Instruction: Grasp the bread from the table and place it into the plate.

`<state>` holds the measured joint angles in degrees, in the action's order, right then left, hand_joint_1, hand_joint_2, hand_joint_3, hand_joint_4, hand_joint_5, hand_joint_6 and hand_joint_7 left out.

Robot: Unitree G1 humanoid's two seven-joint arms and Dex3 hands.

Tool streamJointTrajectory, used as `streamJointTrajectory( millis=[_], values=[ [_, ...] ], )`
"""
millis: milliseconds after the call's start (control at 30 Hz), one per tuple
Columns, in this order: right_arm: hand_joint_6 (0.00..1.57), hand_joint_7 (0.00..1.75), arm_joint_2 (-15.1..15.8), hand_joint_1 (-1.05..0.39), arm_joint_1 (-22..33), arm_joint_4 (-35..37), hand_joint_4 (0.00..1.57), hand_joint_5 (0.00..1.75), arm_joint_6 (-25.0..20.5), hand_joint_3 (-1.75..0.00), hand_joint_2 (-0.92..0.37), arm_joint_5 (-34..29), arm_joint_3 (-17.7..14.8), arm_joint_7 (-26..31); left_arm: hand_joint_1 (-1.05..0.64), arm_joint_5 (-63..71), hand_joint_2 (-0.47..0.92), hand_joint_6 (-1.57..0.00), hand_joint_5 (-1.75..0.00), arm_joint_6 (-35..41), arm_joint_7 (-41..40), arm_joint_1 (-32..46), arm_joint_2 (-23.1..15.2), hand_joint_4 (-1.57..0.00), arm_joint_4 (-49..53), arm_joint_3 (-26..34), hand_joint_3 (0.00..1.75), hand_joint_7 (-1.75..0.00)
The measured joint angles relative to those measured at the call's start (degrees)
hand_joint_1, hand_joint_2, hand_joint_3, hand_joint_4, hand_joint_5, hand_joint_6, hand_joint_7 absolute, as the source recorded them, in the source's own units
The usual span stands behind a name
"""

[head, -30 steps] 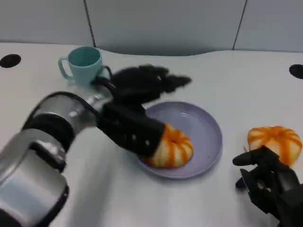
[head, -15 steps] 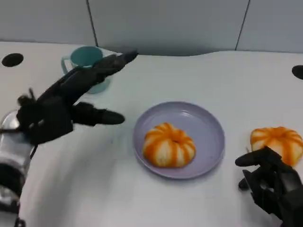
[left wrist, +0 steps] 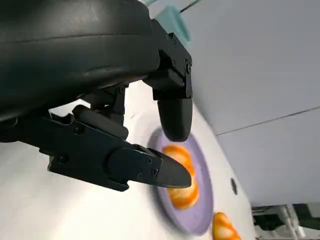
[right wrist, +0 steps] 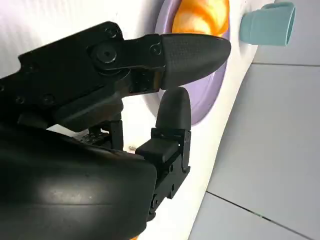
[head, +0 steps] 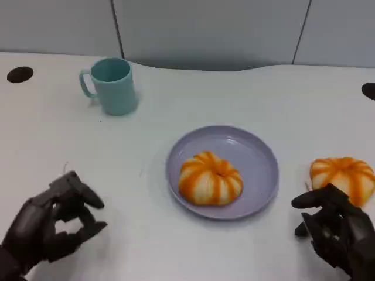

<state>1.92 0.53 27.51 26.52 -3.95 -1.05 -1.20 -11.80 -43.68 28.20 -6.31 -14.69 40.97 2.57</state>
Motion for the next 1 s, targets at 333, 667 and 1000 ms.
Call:
streamJointTrajectory(
  millis=[333, 667, 1000],
  values=[
    [0.43, 1.37, 0.7, -0.19, 0.1, 0.0, 0.48, 1.53, -0.4, -0.44, -0.92, 0.1, -0.1, -0.2, -0.48, 6.5, 0.92, -0.54, -1.75, 1.3, -4.9, 0.0, 0.7, -0.76, 5.0, -0.1, 0.20, -1.75],
    [0.42, 1.35, 2.3, -0.19, -0.8, 2.1, 0.49, 1.52, 0.8, -0.45, -0.92, 0.2, -0.7, -0.3, -0.50, 9.9, 0.92, -0.53, -1.75, 1.9, -9.2, -2.5, 2.0, -0.73, 9.4, 0.2, 0.18, -1.75],
    [0.42, 1.35, 2.7, -0.19, -1.9, 3.8, 0.51, 1.52, 1.5, -0.45, -0.92, 0.4, -1.1, -0.4, -0.50, 9.6, 0.92, -0.50, -1.75, 0.4, -9.1, -4.1, 2.5, -0.73, 12.5, 1.3, 0.19, -1.75]
  ],
)
